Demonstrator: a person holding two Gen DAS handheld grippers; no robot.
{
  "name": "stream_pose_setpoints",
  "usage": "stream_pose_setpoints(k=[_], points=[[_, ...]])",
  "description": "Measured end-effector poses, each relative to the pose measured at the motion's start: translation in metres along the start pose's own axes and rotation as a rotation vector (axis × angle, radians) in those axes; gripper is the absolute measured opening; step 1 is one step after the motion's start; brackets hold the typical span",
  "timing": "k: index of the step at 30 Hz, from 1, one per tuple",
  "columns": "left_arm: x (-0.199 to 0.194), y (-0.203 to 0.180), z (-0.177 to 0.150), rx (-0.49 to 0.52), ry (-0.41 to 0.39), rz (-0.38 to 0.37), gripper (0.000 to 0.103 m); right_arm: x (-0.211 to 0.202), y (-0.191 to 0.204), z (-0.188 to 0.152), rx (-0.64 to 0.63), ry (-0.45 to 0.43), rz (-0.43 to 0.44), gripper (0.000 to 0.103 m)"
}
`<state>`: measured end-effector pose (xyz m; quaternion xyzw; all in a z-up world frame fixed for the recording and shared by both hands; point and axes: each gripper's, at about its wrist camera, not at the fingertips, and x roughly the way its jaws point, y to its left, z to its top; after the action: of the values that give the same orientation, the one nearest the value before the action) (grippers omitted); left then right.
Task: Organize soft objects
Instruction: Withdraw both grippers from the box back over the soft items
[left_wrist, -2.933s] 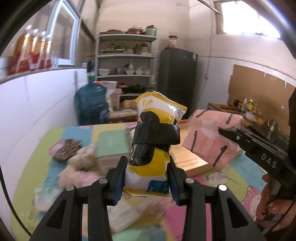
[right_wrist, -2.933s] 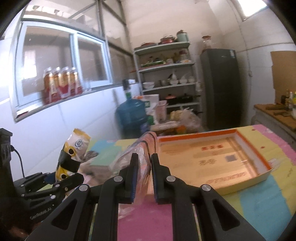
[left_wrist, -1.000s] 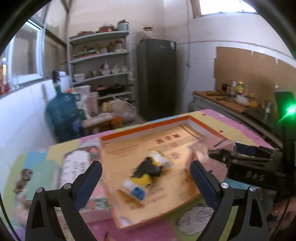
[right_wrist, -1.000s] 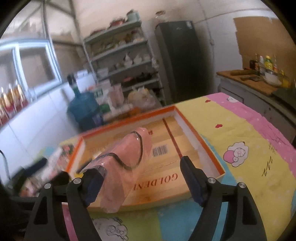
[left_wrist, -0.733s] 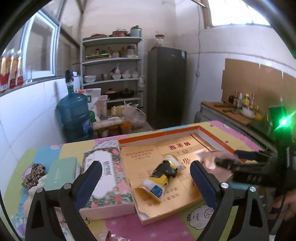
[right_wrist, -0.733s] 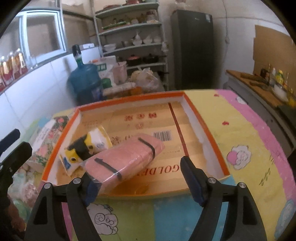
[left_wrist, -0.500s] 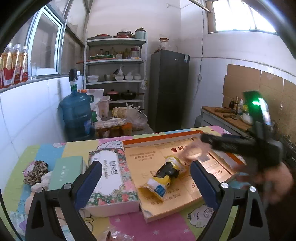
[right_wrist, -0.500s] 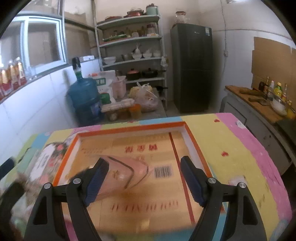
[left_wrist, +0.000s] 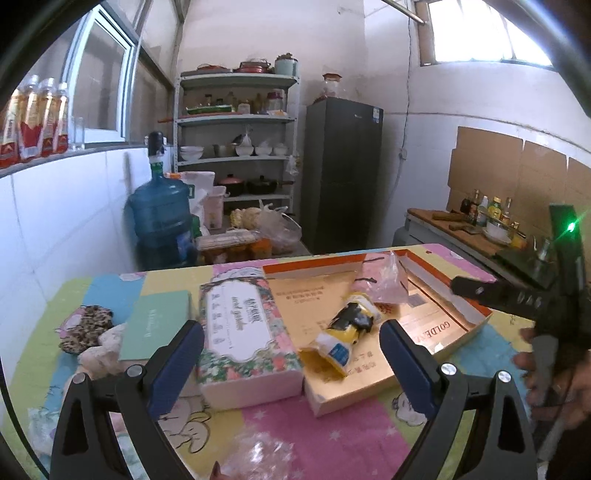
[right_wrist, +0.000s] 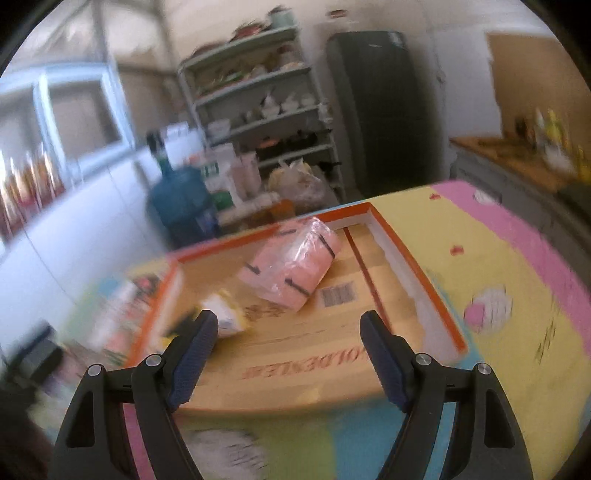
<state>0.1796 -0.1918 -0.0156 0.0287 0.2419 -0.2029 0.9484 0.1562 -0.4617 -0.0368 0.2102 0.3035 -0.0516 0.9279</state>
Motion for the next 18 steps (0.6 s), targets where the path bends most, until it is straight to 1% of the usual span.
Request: stream_pose_setpoints(k=[1,2,3,4,6,7,8,10,11,12,14,17,18], points=[[-0.006,0.004,-0.001,-0.004,-0.008,0.011,0.096,-0.004,0.004,-0.001,0.021,0.019,-0.033,0.080],[-0.012,0.009,-0.002,-0.007,-0.017,0.026,0.096,-0.008,0.010,-0.004,0.025,0.051,-0.047,0.080],[-0.017,0.013,-0.003,-0.010,-0.024,0.040,0.096,-0.011,0.018,-0.007,0.015,0.059,-0.022,0.080],[-0.026,0.019,-0.006,-0.014,-0.033,0.063,0.096,-0.020,0.028,-0.013,-0.011,0.030,0.044,0.080],[-0.041,0.032,-0.010,-0.027,-0.045,0.089,0.096,-0.044,0.052,-0.026,-0.097,-0.097,0.175,0.080],[-0.048,0.038,-0.012,-0.035,-0.051,0.098,0.096,-0.057,0.063,-0.034,-0.155,-0.164,0.204,0.080],[-0.056,0.047,-0.014,-0.049,-0.060,0.117,0.096,-0.070,0.078,-0.043,-0.225,-0.239,0.192,0.080],[-0.071,0.064,-0.017,-0.071,-0.066,0.148,0.096,-0.083,0.103,-0.058,-0.333,-0.313,0.126,0.081],[-0.078,0.072,-0.019,-0.079,-0.066,0.162,0.096,-0.085,0.115,-0.065,-0.368,-0.318,0.096,0.081],[-0.085,0.081,-0.021,-0.084,-0.065,0.181,0.096,-0.085,0.127,-0.072,-0.380,-0.306,0.091,0.081],[-0.098,0.096,-0.026,-0.091,-0.065,0.216,0.096,-0.084,0.142,-0.083,-0.373,-0.276,0.094,0.081],[-0.111,0.115,-0.038,-0.089,-0.053,0.270,0.096,-0.080,0.164,-0.103,-0.368,-0.236,0.053,0.081],[-0.114,0.120,-0.042,-0.089,-0.046,0.291,0.096,-0.080,0.169,-0.109,-0.365,-0.223,0.063,0.081]])
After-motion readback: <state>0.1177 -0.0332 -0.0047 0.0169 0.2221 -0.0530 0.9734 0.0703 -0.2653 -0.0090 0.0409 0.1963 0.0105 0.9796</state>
